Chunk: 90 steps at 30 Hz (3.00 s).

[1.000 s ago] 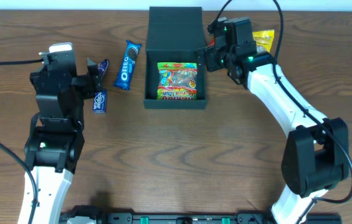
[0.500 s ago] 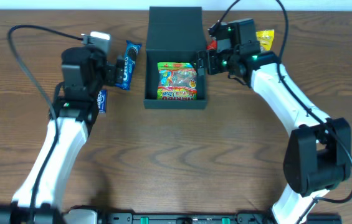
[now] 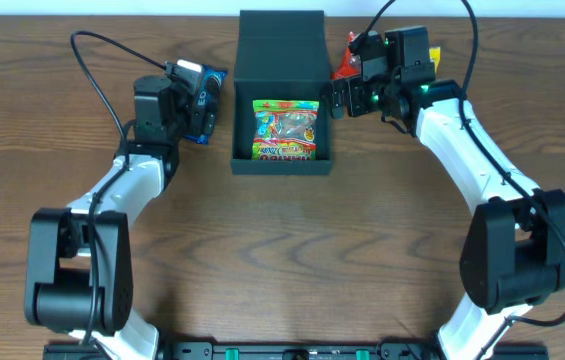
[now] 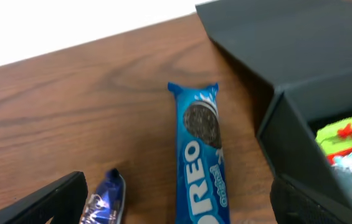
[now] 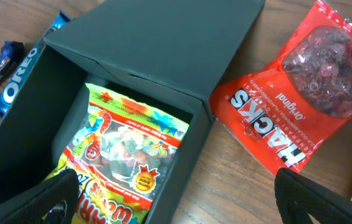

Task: Pack container
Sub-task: 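Grasp the blue Oreo pack with the left gripper, then lower the Oreo pack into the box with the left gripper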

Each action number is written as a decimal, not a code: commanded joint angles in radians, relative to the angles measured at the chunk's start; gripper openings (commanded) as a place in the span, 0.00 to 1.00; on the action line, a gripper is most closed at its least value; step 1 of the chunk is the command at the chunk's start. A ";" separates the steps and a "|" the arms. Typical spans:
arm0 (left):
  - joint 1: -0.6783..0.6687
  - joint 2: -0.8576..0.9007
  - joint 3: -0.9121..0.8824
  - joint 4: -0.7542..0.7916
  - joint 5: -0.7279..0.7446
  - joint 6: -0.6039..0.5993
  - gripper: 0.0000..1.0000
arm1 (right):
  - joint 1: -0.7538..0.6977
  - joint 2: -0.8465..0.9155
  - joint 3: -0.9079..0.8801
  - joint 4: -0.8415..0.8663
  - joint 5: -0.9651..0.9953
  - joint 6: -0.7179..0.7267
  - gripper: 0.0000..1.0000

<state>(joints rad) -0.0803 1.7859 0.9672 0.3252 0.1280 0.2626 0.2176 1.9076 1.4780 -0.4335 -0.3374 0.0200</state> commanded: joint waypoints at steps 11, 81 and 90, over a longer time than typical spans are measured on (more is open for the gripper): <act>0.002 0.138 0.000 0.020 0.004 0.003 0.89 | -0.001 -0.024 0.022 0.003 -0.003 0.002 0.99; -0.046 0.148 0.018 -0.064 -0.075 -0.286 0.62 | -0.211 -0.036 0.022 -0.018 -0.019 0.080 0.99; -0.074 0.232 0.018 -0.020 -0.090 -0.285 0.59 | -0.211 -0.036 0.022 -0.031 -0.019 0.080 0.99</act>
<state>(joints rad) -0.1402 1.9888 0.9726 0.3084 0.0628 -0.0261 0.0143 1.8988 1.4780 -0.4610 -0.3450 0.0952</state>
